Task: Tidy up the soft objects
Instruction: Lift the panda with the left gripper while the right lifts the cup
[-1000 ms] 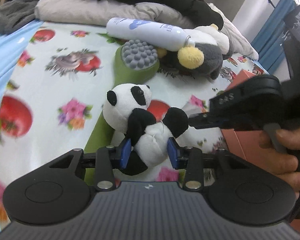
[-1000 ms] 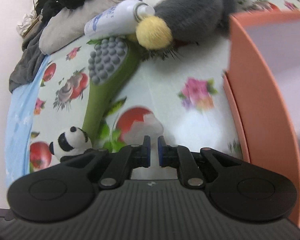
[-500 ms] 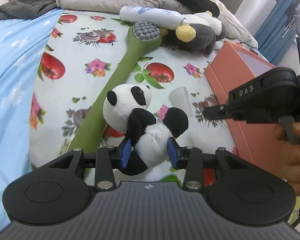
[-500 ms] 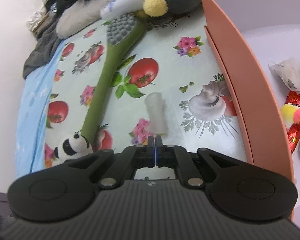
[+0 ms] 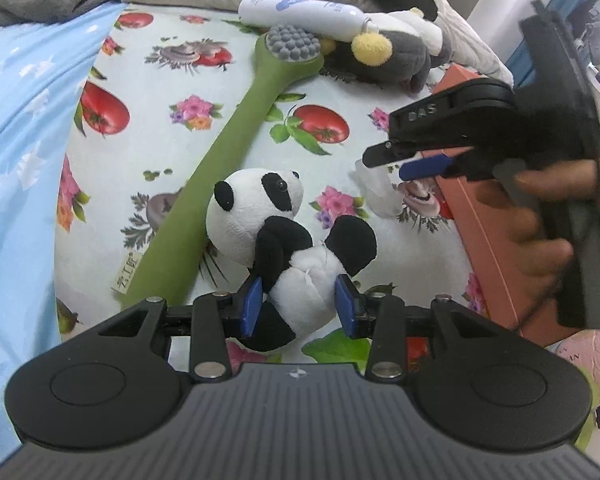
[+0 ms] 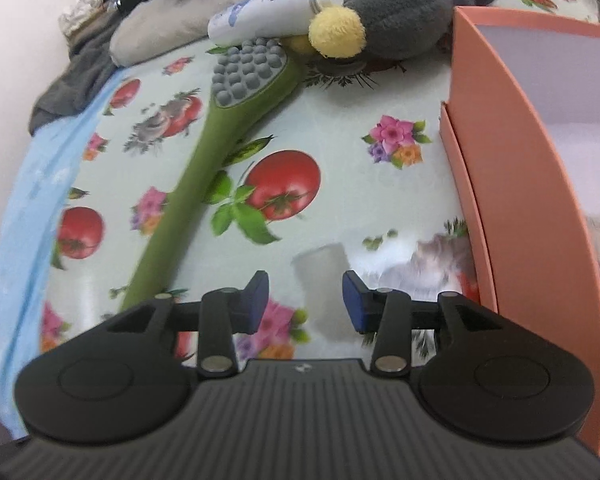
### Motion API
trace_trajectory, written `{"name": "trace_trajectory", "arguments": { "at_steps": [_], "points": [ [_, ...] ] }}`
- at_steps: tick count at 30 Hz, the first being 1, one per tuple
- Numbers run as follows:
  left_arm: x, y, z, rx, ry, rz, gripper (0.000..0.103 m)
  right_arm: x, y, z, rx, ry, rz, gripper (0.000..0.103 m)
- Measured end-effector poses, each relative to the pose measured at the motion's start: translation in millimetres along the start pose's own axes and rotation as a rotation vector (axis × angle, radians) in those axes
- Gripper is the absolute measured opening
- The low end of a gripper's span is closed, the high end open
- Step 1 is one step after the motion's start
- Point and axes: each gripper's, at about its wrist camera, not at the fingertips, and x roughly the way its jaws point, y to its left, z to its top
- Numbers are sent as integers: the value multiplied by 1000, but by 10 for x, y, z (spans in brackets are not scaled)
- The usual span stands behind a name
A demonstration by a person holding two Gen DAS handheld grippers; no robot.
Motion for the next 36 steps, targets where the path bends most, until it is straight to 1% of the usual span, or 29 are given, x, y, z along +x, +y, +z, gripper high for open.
{"name": "trace_trajectory", "arguments": {
  "at_steps": [3, 5, 6, 9, 10, 11, 12, 13, 16, 19, 22, 25, 28, 30, 32, 34, 36],
  "points": [
    [34, 14, -11, -5, 2, -5, 45, 149, 59, 16, -69, -2, -41, 44],
    [53, 21, -9, -10, 4, -12, 45, 247, 81, 4, -105, -5, -90, 43],
    [64, 22, -4, -10, 6, -14, 45, 285, 83, -7, -118, -7, -101, 43],
    [80, 30, 22, -9, 3, -16, 45, 370, 90, -42, -141, 6, -68, 43],
    [83, 35, 33, -9, 1, -14, 45, 380, 118, -64, -169, 5, -65, 40],
    [85, 38, 40, -10, 0, -13, 45, 386, 149, -80, -198, 6, -69, 32],
    [87, 42, 53, -11, 0, -12, 45, 384, 165, -90, -208, 6, -73, 32],
    [84, 43, 66, -12, 0, -13, 45, 381, 165, -94, -206, 5, -74, 29],
    [47, 31, 90, -12, -12, -11, 45, 332, 112, -89, -158, 2, -56, 28],
    [-14, 13, 103, -14, -23, -5, 45, 226, 63, -119, -122, -8, -56, 27],
    [-94, -10, 102, -20, -33, -6, 45, 62, 62, -198, -127, -29, -56, 27],
    [-180, -28, 96, -38, -28, -27, 45, -134, 50, -303, -120, -43, -45, 27],
    [-277, -86, 56, -19, -5, -17, 45, -406, 28, -433, -99, -68, -25, 27],
    [-342, -114, 5, 4, 10, -22, 45, -559, 6, -515, -86, -68, -22, 27],
    [-433, -124, -52, 27, 2, -1, 45, -731, -17, -596, -81, -68, -20, 27],
    [-518, -76, -95, 0, -2, 5, 45, -885, -34, -655, -72, -67, -20, 27],
    [-617, -5, -139, -51, -6, -5, 45, -1042, -42, -708, -63, -72, -19, 28]
  ]
}}
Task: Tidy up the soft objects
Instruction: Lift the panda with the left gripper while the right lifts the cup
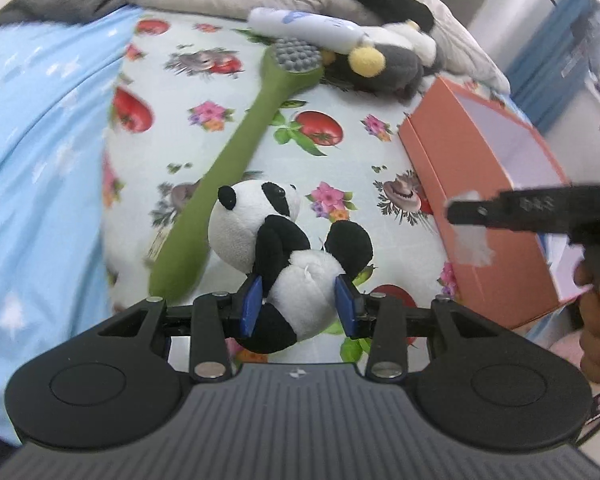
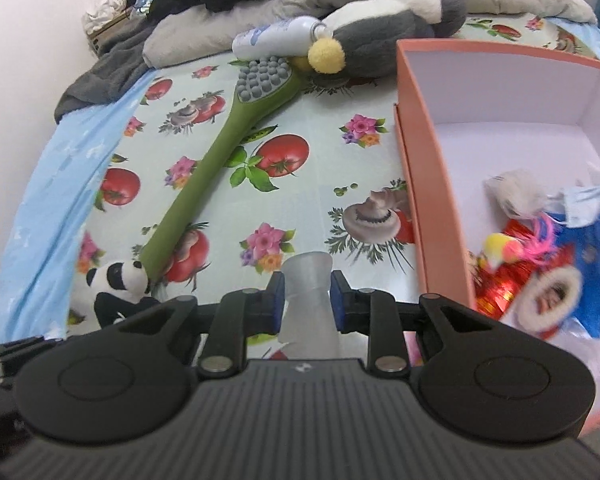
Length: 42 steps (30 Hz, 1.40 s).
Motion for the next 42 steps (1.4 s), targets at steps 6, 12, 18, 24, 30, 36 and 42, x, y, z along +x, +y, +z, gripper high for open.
{"name": "trace_trajectory", "arguments": {
  "at_steps": [6, 12, 18, 24, 30, 36, 42],
  "points": [
    [-311, -61, -50, 10, -27, -12, 45, -355, 133, -145, -9, -26, 28, 28],
    [-617, -215, -59, 71, -83, -20, 45, -737, 273, -344, -12, -86, 65, 28],
    [-939, -286, -151, 58, -146, -33, 45, -1027, 357, -578, -22, -141, 61, 28],
    [-1213, -501, -252, 125, -184, -57, 45, -1335, 332, -792, 13, -199, 56, 28],
    [-1365, -686, -337, 166, -195, -85, 45, -1618, 255, -942, 40, -247, 46, 28],
    [-1429, -931, -345, 211, -204, -118, 45, -1785, 166, -972, 56, -280, 30, 28],
    [-1405, -1256, -303, 261, -205, -172, 45, -1958, 35, -974, 82, -322, 7, 28]
  ]
}}
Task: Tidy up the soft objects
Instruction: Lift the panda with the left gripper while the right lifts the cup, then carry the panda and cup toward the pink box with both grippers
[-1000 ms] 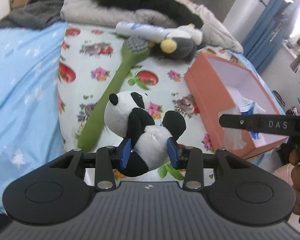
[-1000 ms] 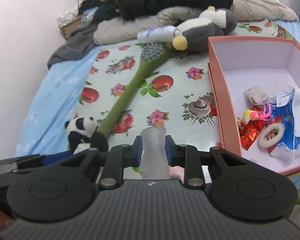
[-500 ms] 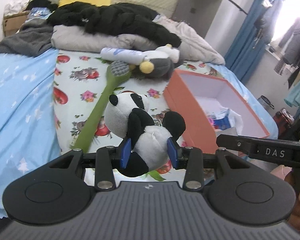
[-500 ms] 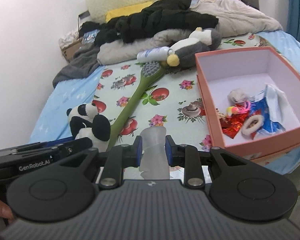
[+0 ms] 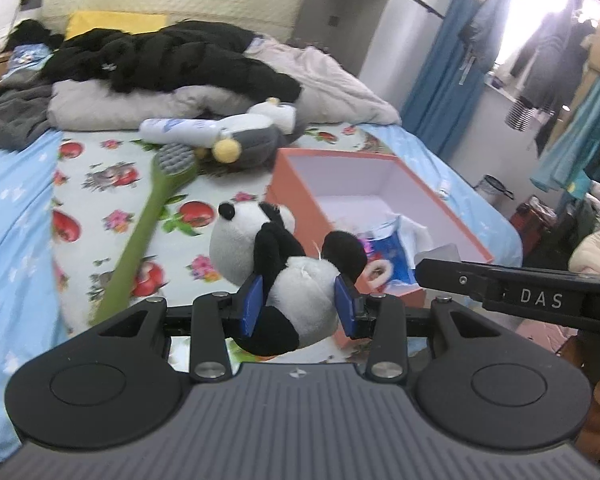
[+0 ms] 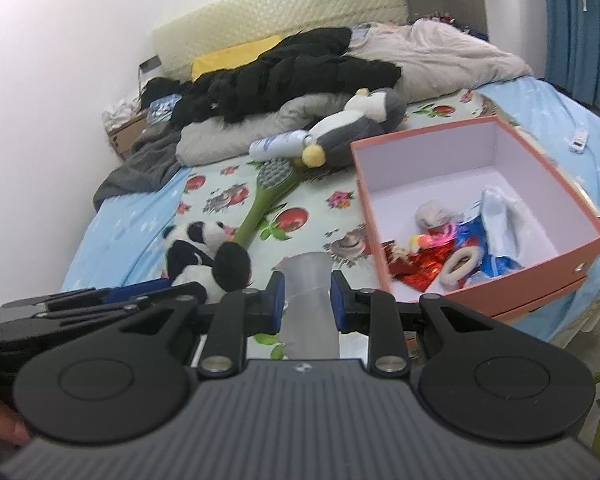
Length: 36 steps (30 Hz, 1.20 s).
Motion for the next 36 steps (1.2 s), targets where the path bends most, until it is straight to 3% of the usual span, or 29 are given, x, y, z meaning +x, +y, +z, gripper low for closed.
{"name": "trace_trajectory", "arguments": {
  "at_steps": [8, 17, 22, 24, 27, 36],
  "points": [
    [323, -407, 139, 81, 27, -81, 38, -193, -339, 51, 38, -46, -76, 28],
    [857, -367, -5, 76, 143, -97, 38, 29, -859, -72, 165, 7, -151, 28],
    [1264, -169, -314, 85, 232, -96, 38, 144, -1057, -156, 202, 38, -179, 29],
    [1509, -80, -526, 91, 332, -56, 38, 174, -1124, -180, 219, 48, -191, 29],
    [1667, 91, -799, 52, 418, -70, 38, 179, -1184, -195, 235, 51, -199, 29],
    [1626, 368, -1162, 59, 478, -4, 38, 367, -1176, -251, 241, 94, -186, 29]
  ]
}}
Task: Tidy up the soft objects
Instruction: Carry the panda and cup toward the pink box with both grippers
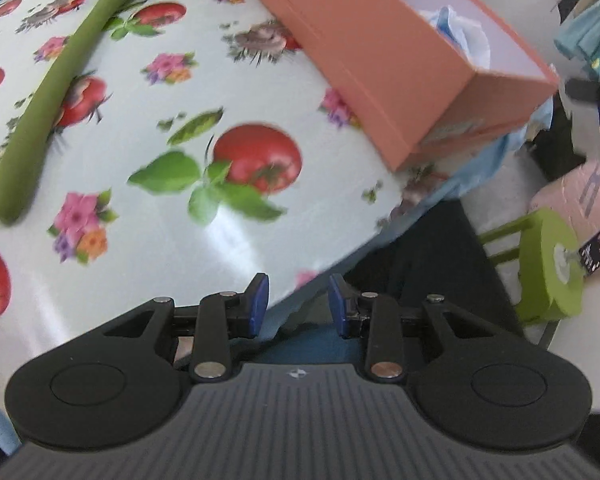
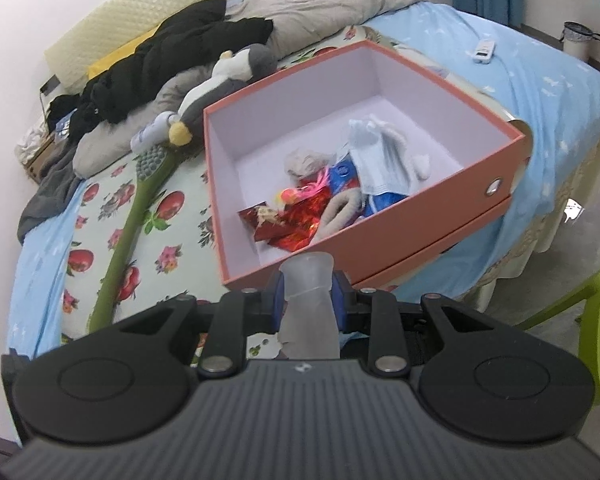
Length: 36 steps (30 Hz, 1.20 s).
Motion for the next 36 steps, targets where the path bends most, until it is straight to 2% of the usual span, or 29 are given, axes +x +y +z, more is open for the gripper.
{"name": "trace_trajectory", "arguments": {
  "at_steps": [6, 11, 13, 18, 20, 25, 29, 33, 36],
  "points": [
    [46, 86, -395, 45, 123, -1, 39, 28, 78, -20, -18, 6, 22, 29],
    [191, 201, -628, 147, 241, -37, 41, 30, 88, -73, -21, 17, 28, 29],
    [263, 245, -679, 175, 279, -65, 48, 27, 83, -99, -18, 21, 27, 29],
    [448, 293, -787, 293, 365, -85, 50, 16, 63, -138, -1, 25, 17, 29],
    [510, 296, -828, 345, 388, -76, 56, 15, 52, -138, 0, 24, 10, 29],
    [647, 323, -901, 487, 414, -8, 56, 52, 18, -142, 13, 34, -5, 29],
    [736, 359, -942, 540, 448, -18, 56, 88, 4, -138, 16, 41, -13, 29],
    [914, 347, -963, 577, 478, 1, 56, 133, -1, -120, 18, 49, -20, 29],
    [958, 369, -960, 579, 500, -24, 57, 162, -2, -113, 15, 55, -22, 29]
  ]
}}
